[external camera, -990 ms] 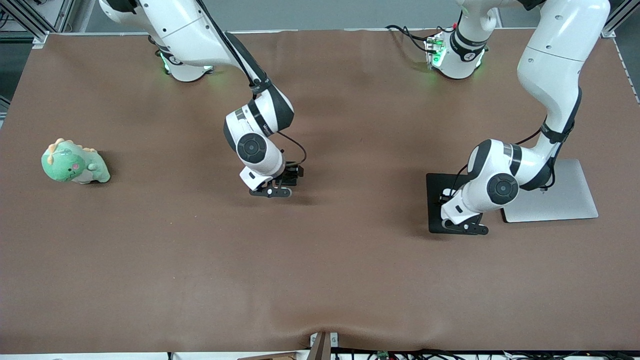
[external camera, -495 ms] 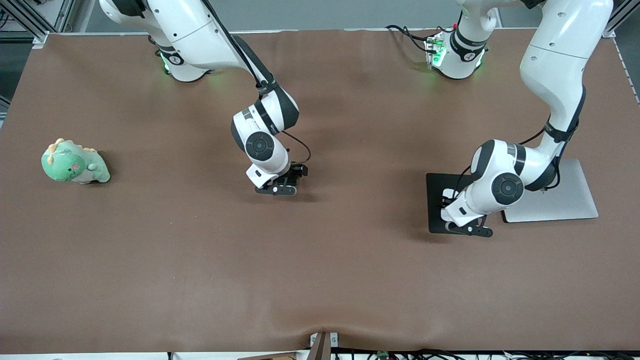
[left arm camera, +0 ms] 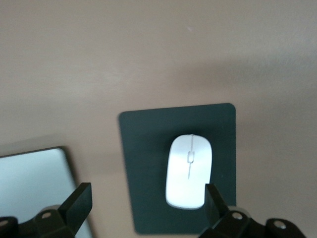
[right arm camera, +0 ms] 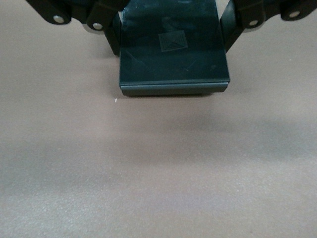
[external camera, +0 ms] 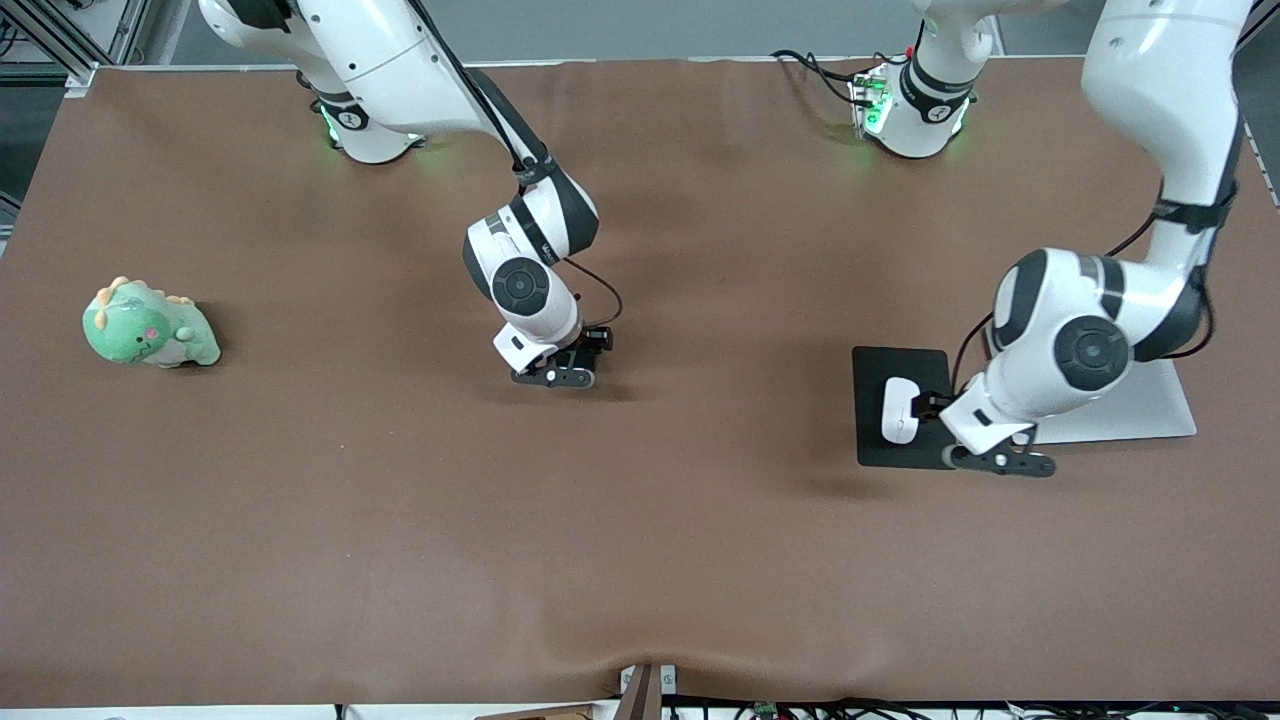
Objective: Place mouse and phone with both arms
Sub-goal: 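Open the left gripper on the pad while the right gripper lifts the phone, then withdraw the left gripper while the right gripper carries the phone to the plush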
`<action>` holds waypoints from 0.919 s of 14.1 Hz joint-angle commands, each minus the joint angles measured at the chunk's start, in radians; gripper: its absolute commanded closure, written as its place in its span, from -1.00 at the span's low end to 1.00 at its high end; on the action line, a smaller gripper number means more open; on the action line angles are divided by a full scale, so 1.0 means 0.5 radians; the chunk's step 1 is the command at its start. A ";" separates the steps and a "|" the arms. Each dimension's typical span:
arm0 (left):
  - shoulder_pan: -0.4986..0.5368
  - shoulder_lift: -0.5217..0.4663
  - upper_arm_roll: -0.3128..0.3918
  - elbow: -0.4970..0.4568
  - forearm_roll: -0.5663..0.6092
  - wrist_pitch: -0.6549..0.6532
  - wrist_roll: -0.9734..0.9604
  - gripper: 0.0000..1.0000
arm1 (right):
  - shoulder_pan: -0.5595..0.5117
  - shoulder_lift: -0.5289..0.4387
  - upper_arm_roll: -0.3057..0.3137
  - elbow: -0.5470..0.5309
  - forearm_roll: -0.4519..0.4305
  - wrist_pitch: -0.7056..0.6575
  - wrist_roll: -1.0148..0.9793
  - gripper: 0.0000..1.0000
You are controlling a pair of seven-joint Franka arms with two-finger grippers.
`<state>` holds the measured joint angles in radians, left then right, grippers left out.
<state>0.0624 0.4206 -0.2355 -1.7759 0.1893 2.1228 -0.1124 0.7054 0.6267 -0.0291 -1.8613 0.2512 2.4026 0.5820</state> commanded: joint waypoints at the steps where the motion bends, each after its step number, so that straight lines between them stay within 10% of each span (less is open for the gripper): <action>1: 0.016 -0.132 -0.017 0.091 -0.004 -0.195 0.007 -1.00 | -0.003 -0.011 -0.015 0.029 0.032 0.009 0.097 1.00; 10: 0.001 -0.399 0.032 0.576 -0.253 -0.972 0.010 -1.00 | -0.373 -0.063 -0.025 0.047 0.001 -0.188 -0.044 1.00; 13: -0.292 -0.565 0.405 0.564 -0.366 -1.198 0.038 -1.00 | -0.508 -0.155 -0.031 0.026 -0.002 -0.304 -0.197 1.00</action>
<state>0.0184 0.1996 -0.1589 -1.4842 0.0534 1.5919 -0.1125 0.4975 0.6089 -0.0579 -1.8303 0.2508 2.2963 0.5178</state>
